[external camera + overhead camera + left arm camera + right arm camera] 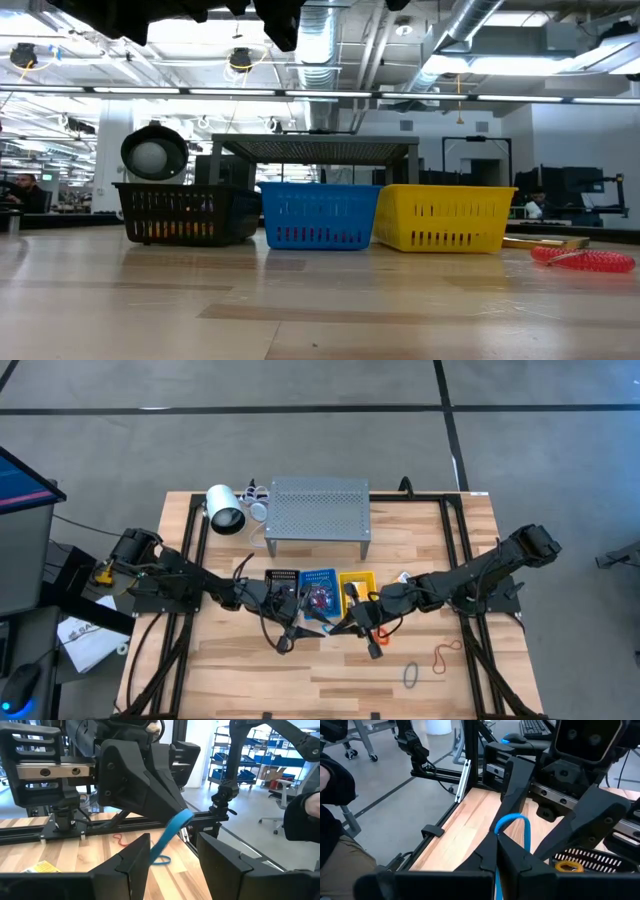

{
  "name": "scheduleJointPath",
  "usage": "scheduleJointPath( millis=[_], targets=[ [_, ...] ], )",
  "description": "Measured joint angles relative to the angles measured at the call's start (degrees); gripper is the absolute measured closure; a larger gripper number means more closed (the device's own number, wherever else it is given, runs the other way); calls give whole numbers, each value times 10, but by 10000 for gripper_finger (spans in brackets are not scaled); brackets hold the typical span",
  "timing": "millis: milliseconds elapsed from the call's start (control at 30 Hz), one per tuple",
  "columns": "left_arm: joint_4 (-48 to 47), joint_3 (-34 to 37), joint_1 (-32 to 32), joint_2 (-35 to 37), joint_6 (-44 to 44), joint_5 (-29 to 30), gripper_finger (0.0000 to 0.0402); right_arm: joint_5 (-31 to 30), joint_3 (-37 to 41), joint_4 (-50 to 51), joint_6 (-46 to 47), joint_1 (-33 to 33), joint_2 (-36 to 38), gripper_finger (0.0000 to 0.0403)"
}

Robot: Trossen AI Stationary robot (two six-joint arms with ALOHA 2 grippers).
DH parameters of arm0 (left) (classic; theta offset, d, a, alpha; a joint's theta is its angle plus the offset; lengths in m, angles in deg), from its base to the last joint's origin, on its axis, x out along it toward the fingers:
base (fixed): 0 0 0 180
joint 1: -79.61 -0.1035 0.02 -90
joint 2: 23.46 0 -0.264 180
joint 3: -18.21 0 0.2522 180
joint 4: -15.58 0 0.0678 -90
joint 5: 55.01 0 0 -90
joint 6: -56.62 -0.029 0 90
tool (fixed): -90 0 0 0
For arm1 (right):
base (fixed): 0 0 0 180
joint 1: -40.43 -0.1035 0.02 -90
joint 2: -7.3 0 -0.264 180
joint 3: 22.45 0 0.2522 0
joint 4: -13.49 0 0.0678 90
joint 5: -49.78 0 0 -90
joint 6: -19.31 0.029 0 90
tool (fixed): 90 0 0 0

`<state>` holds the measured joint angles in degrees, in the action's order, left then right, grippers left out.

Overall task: Pick & Place Office Desk Supplies
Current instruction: Put the blue rubber band into the blue basket

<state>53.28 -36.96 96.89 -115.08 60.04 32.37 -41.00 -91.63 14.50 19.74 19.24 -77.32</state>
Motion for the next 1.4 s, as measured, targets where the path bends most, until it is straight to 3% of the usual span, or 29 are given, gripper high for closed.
scheduleJointPath(
  millis=[233,633,1000,1200,1400],
  targets=[
    [0,0,0,0,0,0,264,1,0,-2,0,0,0,403],
    [0,0,0,0,0,0,392,8,0,-18,-5,0,0,403],
    [0,0,0,0,-2,0,399,8,0,-28,-2,0,0,397],
    [0,0,0,0,-2,0,400,10,0,-27,16,4,0,339],
    [0,0,0,0,-4,0,399,10,0,-27,21,4,0,235]
  ],
)
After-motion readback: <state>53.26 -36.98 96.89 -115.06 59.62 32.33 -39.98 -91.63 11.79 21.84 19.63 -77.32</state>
